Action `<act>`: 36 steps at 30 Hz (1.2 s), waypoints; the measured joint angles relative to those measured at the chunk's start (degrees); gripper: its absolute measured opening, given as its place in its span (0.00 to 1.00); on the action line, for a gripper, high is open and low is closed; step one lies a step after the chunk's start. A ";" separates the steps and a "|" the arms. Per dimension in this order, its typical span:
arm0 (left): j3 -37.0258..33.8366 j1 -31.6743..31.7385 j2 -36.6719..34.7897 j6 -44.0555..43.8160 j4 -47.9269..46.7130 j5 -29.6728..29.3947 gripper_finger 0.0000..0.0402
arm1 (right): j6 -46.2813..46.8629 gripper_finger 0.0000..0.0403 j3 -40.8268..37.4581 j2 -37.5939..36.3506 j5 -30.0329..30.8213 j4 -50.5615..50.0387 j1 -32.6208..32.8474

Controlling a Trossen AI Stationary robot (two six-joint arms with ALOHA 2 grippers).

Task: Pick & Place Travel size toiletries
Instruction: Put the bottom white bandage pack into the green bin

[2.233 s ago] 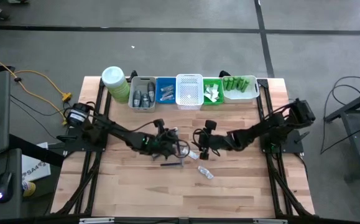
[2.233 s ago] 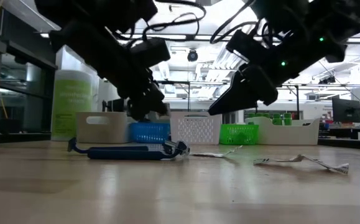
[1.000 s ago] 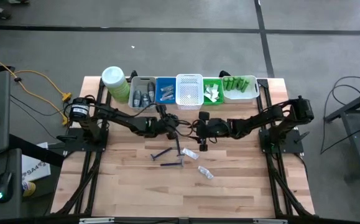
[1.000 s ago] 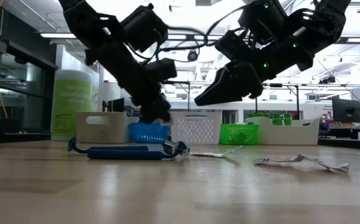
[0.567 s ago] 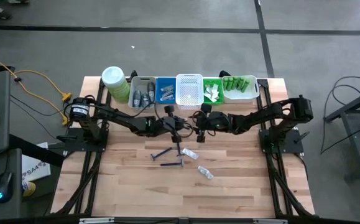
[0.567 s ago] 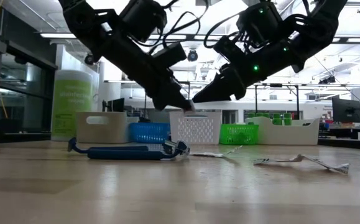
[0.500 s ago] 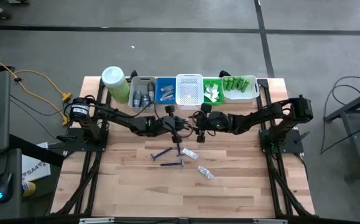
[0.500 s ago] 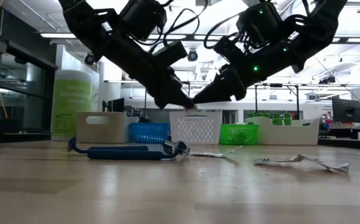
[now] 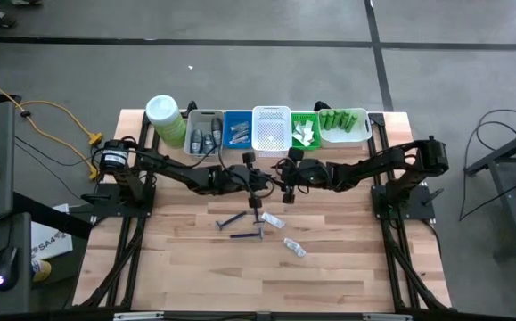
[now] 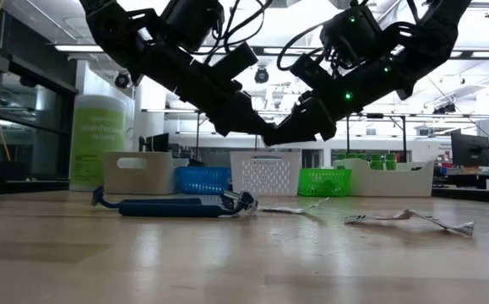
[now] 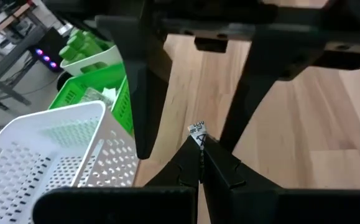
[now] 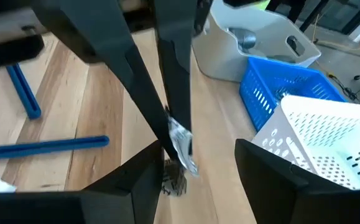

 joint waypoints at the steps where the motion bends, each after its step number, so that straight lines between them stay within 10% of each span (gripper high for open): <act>1: 0.00 0.00 0.00 0.01 0.02 0.09 0.00 | 0.01 0.47 0.00 0.00 0.00 -0.47 0.00; 21: 0.00 0.00 0.00 0.99 -0.05 1.66 0.02 | 1.73 0.01 0.00 0.00 -0.04 -3.62 0.02; 36: -0.02 -0.03 -3.90 2.33 -6.77 -7.58 0.45 | 8.77 0.01 -0.09 -7.42 6.22 -14.65 -3.49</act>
